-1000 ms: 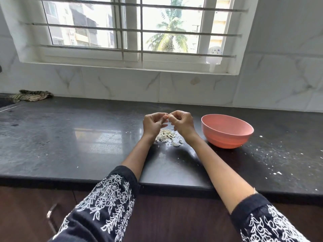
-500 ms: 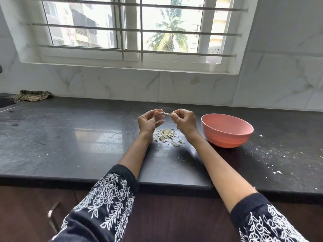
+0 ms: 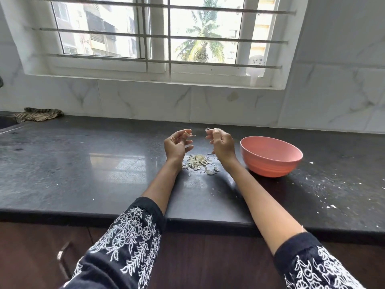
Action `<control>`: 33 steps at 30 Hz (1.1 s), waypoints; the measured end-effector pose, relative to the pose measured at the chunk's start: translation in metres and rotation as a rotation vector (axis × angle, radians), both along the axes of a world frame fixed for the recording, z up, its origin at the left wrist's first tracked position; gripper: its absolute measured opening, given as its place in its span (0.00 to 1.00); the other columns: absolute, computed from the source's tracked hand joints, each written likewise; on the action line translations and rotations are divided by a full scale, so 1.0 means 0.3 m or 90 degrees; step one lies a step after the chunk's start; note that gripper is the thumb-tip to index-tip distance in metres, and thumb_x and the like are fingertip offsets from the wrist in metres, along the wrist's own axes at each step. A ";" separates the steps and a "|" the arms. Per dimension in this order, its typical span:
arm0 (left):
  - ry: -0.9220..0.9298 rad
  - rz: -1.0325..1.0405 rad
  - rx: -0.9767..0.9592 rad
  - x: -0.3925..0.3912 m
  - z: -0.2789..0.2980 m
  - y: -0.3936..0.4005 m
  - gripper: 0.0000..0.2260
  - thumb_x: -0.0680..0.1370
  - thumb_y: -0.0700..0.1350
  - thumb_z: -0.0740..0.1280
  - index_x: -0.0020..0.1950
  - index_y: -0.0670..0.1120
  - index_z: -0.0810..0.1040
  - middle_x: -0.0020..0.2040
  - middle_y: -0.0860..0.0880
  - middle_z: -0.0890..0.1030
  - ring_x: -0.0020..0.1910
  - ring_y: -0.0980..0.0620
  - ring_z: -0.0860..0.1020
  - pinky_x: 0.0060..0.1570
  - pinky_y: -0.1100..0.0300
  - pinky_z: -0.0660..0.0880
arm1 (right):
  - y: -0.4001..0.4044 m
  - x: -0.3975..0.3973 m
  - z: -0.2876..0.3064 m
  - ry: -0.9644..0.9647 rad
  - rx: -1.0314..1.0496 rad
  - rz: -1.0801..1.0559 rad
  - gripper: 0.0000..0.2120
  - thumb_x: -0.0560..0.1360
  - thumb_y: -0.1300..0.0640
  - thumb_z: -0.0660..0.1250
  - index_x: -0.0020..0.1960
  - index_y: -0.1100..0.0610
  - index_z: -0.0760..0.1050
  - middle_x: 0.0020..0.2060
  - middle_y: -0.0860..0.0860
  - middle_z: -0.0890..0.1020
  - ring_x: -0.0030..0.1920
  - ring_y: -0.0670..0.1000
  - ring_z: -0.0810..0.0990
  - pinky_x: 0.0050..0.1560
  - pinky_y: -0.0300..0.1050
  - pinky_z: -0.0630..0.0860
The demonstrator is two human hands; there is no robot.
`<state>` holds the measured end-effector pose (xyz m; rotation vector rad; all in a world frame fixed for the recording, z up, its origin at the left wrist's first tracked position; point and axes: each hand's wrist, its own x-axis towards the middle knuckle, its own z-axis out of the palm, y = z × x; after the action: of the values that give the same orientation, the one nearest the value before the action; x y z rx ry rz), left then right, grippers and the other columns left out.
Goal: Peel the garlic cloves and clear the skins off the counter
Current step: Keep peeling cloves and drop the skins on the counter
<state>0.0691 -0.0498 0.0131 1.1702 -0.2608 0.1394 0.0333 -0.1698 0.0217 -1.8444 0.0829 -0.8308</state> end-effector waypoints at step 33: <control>0.017 -0.093 0.054 0.002 -0.018 -0.007 0.09 0.76 0.36 0.67 0.54 0.34 0.78 0.30 0.53 0.82 0.30 0.59 0.79 0.34 0.66 0.78 | -0.006 -0.013 -0.015 -0.008 -0.362 -0.044 0.04 0.73 0.55 0.68 0.41 0.55 0.78 0.40 0.50 0.81 0.40 0.49 0.75 0.41 0.46 0.73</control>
<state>0.0697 -0.0519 0.0077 1.2313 -0.3307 -0.0161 0.0293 -0.1716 0.0171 -2.3766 -0.1106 -0.9820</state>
